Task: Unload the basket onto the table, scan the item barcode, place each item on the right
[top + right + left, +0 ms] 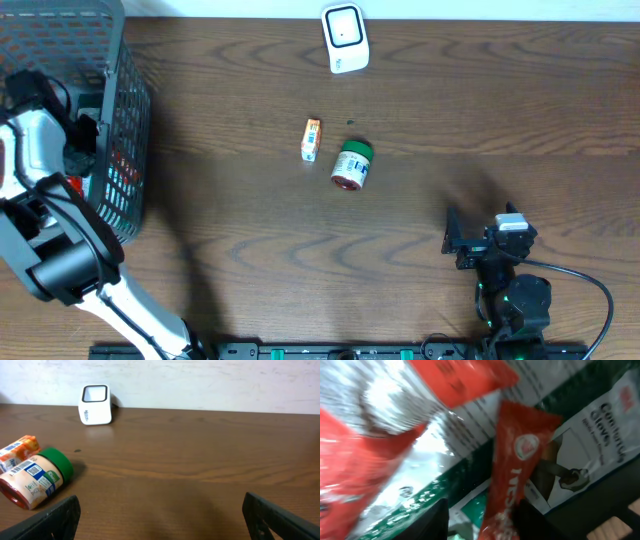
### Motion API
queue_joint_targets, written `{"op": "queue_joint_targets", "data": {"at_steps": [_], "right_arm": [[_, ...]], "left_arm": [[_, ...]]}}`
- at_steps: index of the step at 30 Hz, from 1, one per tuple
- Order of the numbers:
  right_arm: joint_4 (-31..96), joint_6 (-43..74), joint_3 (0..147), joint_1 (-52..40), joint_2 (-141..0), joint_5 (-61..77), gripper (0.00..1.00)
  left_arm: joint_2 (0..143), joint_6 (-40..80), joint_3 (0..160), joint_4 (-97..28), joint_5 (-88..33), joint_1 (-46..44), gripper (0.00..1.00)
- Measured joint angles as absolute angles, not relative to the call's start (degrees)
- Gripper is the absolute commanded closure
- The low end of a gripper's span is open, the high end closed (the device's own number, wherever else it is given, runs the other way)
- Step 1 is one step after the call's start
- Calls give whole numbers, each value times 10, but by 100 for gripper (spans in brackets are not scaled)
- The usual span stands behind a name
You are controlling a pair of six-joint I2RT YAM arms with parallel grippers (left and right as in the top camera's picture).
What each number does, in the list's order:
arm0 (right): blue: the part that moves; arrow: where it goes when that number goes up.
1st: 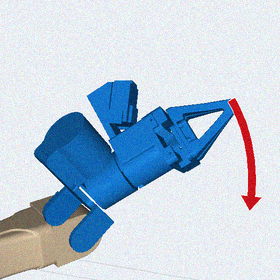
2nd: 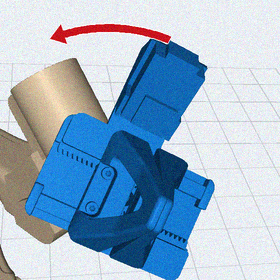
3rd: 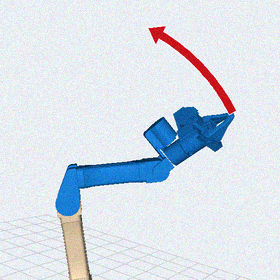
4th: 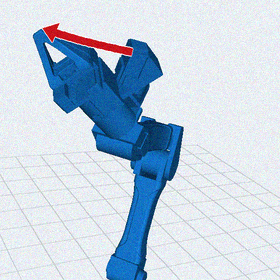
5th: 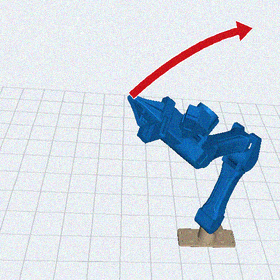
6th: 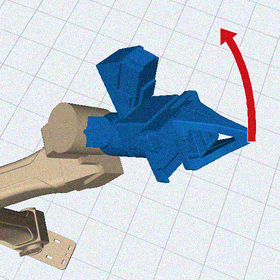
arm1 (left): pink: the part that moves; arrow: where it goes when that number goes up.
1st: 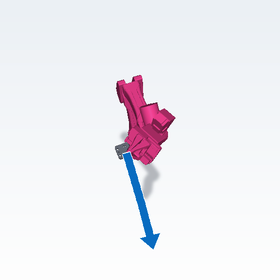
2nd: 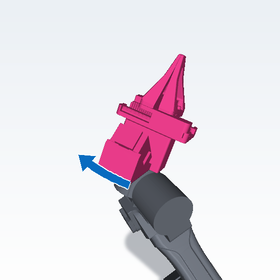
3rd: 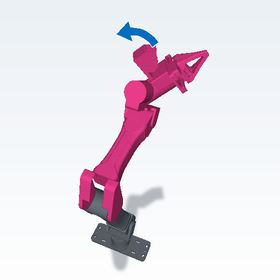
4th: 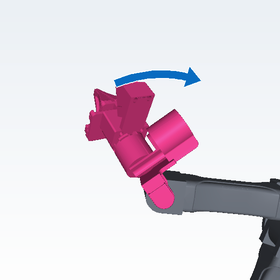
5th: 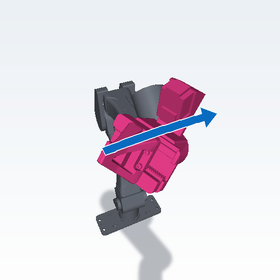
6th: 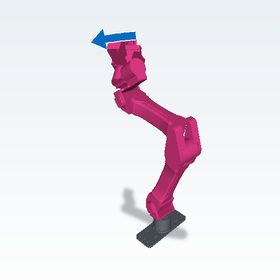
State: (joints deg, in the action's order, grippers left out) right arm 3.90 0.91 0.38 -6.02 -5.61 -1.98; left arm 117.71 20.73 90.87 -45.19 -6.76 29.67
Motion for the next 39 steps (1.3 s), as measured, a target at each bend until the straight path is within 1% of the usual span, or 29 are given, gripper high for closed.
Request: {"op": "queue_joint_targets", "data": {"at_steps": [1,4,6,8,16,19,25,30,35,39], "right_arm": [[39,9,4,-60,-56,-20,1],[39,9,4,-60,-56,-20,1],[39,9,4,-60,-56,-20,1],[39,9,4,-60,-56,-20,1],[39,9,4,-60,-56,-20,1],[39,9,4,-60,-56,-20,1],[39,9,4,-60,-56,-20,1],[39,9,4,-60,-56,-20,1],[39,9,4,-60,-56,-20,1],[39,9,4,-60,-56,-20,1]], "left_arm": [[1181,207,908,-451,-68,294,58],[1192,204,905,-450,-69,287,73],[1193,202,905,-450,-70,284,87],[1193,200,905,-449,-71,283,90],[1167,197,905,-455,-72,291,90],[1108,197,905,-450,-72,297,91],[946,197,907,-446,-81,300,91],[862,197,908,-453,-161,296,91],[855,195,908,-470,-241,248,91],[857,195,897,-464,-258,164,91]]}}
